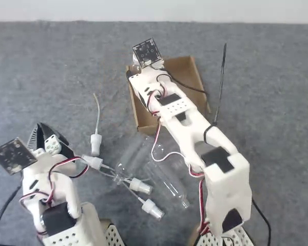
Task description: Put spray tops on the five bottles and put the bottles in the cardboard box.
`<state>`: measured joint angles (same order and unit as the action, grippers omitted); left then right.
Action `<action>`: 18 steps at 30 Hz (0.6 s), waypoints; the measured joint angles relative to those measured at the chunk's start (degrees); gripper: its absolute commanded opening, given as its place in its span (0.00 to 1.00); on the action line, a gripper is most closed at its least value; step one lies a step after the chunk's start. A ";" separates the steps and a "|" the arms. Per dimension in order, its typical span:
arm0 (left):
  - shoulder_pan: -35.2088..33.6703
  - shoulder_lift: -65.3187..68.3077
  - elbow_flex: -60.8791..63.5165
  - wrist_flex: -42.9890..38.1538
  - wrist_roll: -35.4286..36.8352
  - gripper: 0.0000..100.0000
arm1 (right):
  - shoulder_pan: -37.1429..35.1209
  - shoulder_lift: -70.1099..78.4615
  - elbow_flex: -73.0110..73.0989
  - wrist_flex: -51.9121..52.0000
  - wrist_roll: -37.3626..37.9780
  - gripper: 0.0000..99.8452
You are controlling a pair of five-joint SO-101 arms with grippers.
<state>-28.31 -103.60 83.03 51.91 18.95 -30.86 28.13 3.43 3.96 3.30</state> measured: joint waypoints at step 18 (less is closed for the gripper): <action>0.00 0.00 0.00 0.00 0.00 0.01 | -0.35 7.38 -11.34 8.00 -0.18 0.24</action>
<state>-28.31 -103.60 83.03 51.91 18.95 -31.21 35.52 -7.91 11.96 3.12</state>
